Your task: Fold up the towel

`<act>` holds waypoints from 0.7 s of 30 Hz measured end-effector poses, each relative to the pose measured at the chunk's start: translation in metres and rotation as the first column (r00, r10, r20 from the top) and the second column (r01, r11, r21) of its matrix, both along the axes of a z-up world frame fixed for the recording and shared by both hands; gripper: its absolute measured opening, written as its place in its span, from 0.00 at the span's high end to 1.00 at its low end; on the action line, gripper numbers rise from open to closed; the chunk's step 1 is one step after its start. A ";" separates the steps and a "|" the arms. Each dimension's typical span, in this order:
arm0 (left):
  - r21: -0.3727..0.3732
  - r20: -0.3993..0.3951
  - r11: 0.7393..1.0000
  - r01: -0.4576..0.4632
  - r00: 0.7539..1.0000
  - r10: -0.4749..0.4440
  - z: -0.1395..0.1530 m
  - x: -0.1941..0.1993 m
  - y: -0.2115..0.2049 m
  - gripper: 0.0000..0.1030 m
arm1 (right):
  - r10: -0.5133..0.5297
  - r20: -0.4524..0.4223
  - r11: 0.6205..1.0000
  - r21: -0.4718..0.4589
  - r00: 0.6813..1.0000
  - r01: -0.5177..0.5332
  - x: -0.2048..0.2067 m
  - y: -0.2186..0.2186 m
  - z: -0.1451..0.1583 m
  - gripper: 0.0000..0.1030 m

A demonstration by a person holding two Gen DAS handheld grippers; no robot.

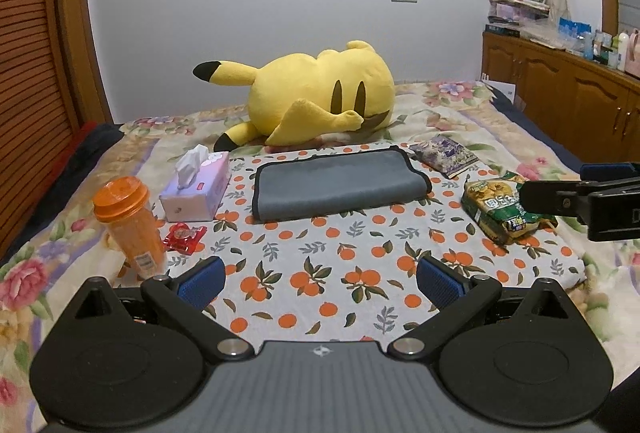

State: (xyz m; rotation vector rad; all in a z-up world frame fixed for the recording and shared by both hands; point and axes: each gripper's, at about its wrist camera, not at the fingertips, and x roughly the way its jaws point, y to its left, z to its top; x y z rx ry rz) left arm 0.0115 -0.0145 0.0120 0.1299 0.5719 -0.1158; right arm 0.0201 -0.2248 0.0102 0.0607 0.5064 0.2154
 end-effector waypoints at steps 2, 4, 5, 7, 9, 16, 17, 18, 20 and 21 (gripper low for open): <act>0.003 -0.003 1.000 -0.007 1.000 0.007 -0.004 0.000 0.001 0.00 | -0.001 -0.003 1.000 -0.004 1.000 0.001 -0.002 0.000 -0.003 0.00; 0.001 -0.011 1.000 -0.014 1.000 0.014 -0.008 0.001 0.002 0.00 | -0.005 -0.009 1.000 -0.007 1.000 0.005 -0.003 0.000 -0.007 0.00; -0.002 -0.015 1.000 -0.017 1.000 0.017 -0.011 0.002 0.002 0.00 | -0.007 -0.013 1.000 -0.009 1.000 0.006 -0.003 0.000 -0.009 0.00; 0.001 -0.019 1.000 -0.019 1.000 0.019 -0.015 0.003 0.003 0.00 | -0.010 -0.019 1.000 -0.014 1.000 0.009 -0.004 -0.001 -0.015 0.00; 0.011 -0.018 1.000 -0.025 1.000 0.025 -0.020 0.003 0.003 0.00 | -0.012 -0.016 1.000 -0.020 1.000 0.012 -0.005 0.000 -0.020 0.00; 0.020 -0.031 0.999 -0.034 0.999 0.034 -0.038 0.004 0.008 0.00 | -0.013 -0.027 1.000 -0.021 1.000 0.012 -0.004 -0.001 -0.037 0.00; 0.010 -0.032 0.999 -0.035 0.999 0.036 -0.039 0.004 0.009 0.00 | -0.013 -0.028 1.000 -0.025 1.000 0.013 -0.004 0.000 -0.039 0.00; 0.002 -0.033 0.999 -0.036 0.999 0.036 -0.040 0.004 0.010 0.00 | -0.015 -0.030 0.999 -0.029 0.999 0.014 -0.004 0.000 -0.040 0.00; -0.007 -0.035 0.999 -0.034 0.999 0.034 -0.042 0.004 0.011 0.00 | -0.020 -0.034 0.999 -0.035 0.999 0.019 -0.004 -0.001 -0.043 0.00; -0.006 -0.036 0.999 -0.032 0.999 0.032 -0.044 0.003 0.010 0.00 | -0.022 -0.038 0.999 -0.037 0.999 0.020 -0.004 -0.001 -0.045 0.00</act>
